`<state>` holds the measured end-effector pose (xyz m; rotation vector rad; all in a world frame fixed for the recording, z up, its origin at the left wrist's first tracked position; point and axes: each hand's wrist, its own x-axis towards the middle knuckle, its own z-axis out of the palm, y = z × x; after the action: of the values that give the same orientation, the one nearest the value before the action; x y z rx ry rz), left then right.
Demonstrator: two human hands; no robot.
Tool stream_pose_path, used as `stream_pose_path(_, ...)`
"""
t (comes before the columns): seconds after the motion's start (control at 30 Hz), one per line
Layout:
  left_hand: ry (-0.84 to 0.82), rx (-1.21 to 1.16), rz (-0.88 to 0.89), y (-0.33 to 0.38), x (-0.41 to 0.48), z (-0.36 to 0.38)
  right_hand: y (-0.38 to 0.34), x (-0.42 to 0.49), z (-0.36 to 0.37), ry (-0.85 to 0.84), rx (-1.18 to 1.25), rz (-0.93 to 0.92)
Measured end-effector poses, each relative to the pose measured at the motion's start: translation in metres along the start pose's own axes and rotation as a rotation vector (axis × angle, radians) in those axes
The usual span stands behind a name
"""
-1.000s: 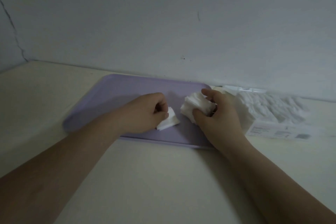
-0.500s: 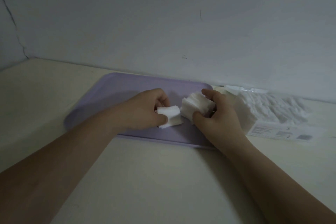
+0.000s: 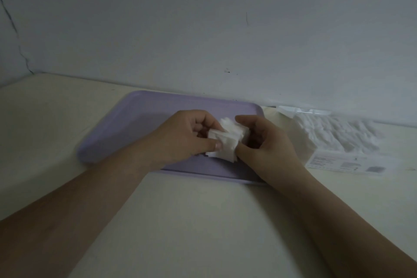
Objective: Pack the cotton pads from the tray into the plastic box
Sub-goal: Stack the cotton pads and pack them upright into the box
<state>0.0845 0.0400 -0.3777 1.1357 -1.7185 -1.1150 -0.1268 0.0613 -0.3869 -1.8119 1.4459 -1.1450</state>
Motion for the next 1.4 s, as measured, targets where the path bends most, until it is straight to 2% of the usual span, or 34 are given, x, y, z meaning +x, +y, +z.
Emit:
stream_pose_path(0.27,0.068,0.056,0.041,0.0,0.0,0.0,-0.001,0.0,-0.001,-0.051,0.071,-0.033)
stream_pose_path(0.4,0.108,0.079,0.048,-0.005,0.003,0.001,-0.002,0.0,-0.006,-0.166,0.048,-0.021)
stream_pose_path(0.53,0.058,0.14,0.018,-0.005,0.003,-0.001,-0.002,-0.003,-0.001,-0.097,-0.064,-0.07)
stream_pose_path(0.73,-0.121,0.23,0.025,-0.001,0.003,-0.004,-0.003,-0.002,-0.004,-0.151,-0.038,-0.089)
stream_pose_path(0.93,-0.101,0.162,0.002,-0.001,0.002,-0.003,-0.006,-0.001,0.006,-0.2,0.201,0.091)
stream_pose_path(1.03,-0.088,0.176,0.012,0.0,0.003,0.005,-0.008,-0.002,0.012,-0.213,0.283,0.12)
stream_pose_path(1.23,-0.021,0.132,0.062,-0.004,0.003,0.015,-0.016,-0.004,0.014,-0.179,0.304,0.116)
stream_pose_path(1.4,0.095,0.148,0.086,0.009,0.0,0.017,-0.033,-0.002,-0.002,-0.062,0.25,0.101)
